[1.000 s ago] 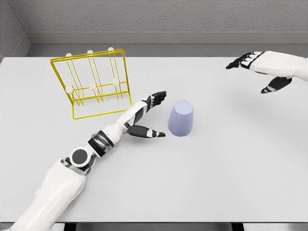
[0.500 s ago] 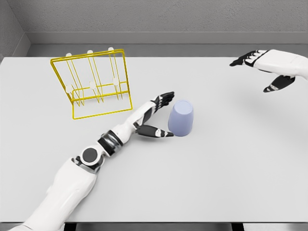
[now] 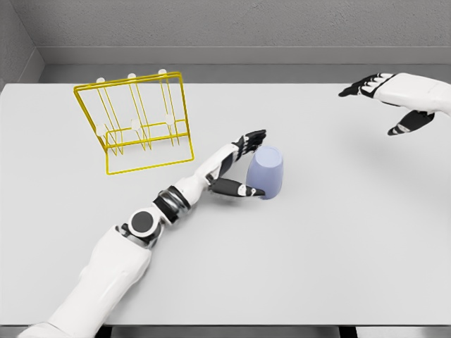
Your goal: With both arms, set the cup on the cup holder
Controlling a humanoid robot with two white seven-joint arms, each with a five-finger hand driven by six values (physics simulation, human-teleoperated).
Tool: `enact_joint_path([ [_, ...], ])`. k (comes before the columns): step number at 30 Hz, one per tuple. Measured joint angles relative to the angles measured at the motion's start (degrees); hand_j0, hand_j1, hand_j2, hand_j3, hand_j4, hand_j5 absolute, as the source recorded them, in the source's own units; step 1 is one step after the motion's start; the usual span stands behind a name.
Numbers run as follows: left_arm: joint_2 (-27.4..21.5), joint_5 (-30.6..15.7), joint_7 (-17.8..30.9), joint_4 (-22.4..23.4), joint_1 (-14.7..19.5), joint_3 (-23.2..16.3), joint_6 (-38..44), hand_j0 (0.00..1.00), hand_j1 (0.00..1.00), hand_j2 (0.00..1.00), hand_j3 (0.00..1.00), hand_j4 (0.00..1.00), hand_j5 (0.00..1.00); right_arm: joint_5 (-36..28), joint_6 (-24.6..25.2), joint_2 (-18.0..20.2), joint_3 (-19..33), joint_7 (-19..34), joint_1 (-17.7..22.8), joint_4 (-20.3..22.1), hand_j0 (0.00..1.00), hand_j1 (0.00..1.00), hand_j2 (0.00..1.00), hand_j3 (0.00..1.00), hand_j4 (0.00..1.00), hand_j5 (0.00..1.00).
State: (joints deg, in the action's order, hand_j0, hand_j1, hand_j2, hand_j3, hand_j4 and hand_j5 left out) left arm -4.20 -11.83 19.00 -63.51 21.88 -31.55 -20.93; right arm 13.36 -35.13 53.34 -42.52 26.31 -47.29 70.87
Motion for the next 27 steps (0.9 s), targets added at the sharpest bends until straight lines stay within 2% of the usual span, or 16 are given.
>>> enact_joint_path([
  [7,0.08,0.29,-0.07,1.76,0.44,0.26,0.03,1.0,1.0,1.0,1.0,1.0,1.0,0.0,0.0,0.46,0.63,0.0,0.35,0.08,1.0,1.0,1.0,1.0,1.0,1.0],
  [8,0.15,0.33,-0.05,1.82,0.44,0.2,0.02,1.0,1.0,1.0,1.0,1.0,1.0,0.02,-0.01,0.49,0.88,0.0,1.23,0.07,1.0,1.0,1.0,1.0,1.0,1.0],
  [27,1.83,1.25,0.05,1.95,0.44,-0.03,-0.08,1.0,1.0,1.0,1.0,1.0,1.0,0.0,0.0,0.88,1.64,0.0,1.32,0.13,1.0,1.0,1.0,1.0,1.0,1.0],
])
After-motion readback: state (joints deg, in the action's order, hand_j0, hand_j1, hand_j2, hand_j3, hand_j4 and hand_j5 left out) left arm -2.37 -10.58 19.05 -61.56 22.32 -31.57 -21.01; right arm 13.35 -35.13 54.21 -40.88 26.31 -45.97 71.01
